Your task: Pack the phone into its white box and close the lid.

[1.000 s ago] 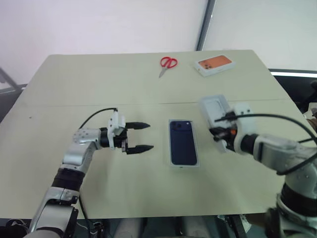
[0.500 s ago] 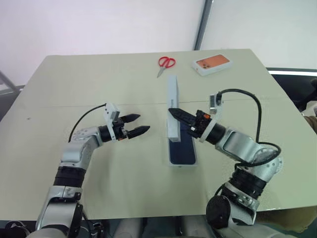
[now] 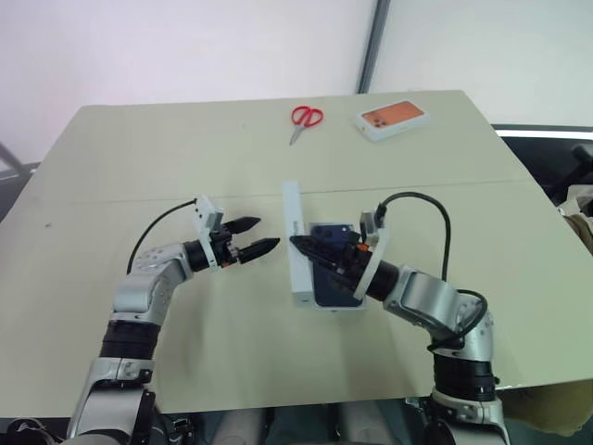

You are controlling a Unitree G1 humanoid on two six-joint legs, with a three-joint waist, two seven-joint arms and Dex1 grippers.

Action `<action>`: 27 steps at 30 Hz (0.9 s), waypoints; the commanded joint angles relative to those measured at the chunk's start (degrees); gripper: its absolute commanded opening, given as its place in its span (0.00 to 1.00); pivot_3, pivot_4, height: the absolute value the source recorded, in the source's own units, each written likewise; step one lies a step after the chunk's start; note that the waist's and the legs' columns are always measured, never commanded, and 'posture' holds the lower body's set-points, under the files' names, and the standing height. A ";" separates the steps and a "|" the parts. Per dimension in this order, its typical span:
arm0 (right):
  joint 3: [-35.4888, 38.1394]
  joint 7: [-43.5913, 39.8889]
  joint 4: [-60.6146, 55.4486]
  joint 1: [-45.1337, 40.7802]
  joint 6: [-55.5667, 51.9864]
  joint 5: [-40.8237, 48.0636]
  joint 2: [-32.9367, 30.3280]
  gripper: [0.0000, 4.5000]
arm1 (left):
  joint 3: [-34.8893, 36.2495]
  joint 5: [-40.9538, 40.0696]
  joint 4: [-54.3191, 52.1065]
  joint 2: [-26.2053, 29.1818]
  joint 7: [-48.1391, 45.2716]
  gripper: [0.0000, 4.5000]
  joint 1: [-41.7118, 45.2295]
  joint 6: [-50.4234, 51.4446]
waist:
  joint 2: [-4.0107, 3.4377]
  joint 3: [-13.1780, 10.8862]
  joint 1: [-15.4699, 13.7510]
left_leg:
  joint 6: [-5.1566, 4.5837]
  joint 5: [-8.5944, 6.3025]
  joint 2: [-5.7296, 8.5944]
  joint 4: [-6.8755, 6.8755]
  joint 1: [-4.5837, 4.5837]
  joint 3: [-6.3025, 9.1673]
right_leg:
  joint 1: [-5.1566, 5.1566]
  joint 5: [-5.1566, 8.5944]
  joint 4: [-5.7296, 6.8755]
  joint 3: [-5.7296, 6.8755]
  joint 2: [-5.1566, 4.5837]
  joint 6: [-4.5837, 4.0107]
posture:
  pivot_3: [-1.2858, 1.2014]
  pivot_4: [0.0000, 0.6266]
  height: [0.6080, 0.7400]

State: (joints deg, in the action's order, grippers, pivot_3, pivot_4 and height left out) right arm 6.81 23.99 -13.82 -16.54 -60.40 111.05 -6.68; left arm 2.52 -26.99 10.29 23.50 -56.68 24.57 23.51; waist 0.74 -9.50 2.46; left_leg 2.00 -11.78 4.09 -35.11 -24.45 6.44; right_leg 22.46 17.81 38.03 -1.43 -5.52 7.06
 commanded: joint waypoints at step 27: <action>1.20 -15.78 -3.36 -0.74 7.63 -14.82 -22.50 0.99 | -8.32 0.68 -6.10 -9.17 0.57 0.00 -2.85 -0.85 | 0.01 0.00 -1.30 | -0.02 -0.01 0.03 -0.09 0.00 -0.04 | -0.12 0.01 -0.06 0.02 -0.03 0.01 | 0.52 0.24 1.00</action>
State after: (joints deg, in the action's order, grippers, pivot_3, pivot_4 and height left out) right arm 6.60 10.97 -13.33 -16.33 -52.64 97.71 -28.20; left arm -5.79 -26.37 4.46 14.68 -56.38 21.16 23.80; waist 0.74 -9.50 1.15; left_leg 1.97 -11.80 4.12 -35.20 -24.45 6.37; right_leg 22.36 17.82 37.97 -1.42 -5.56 7.07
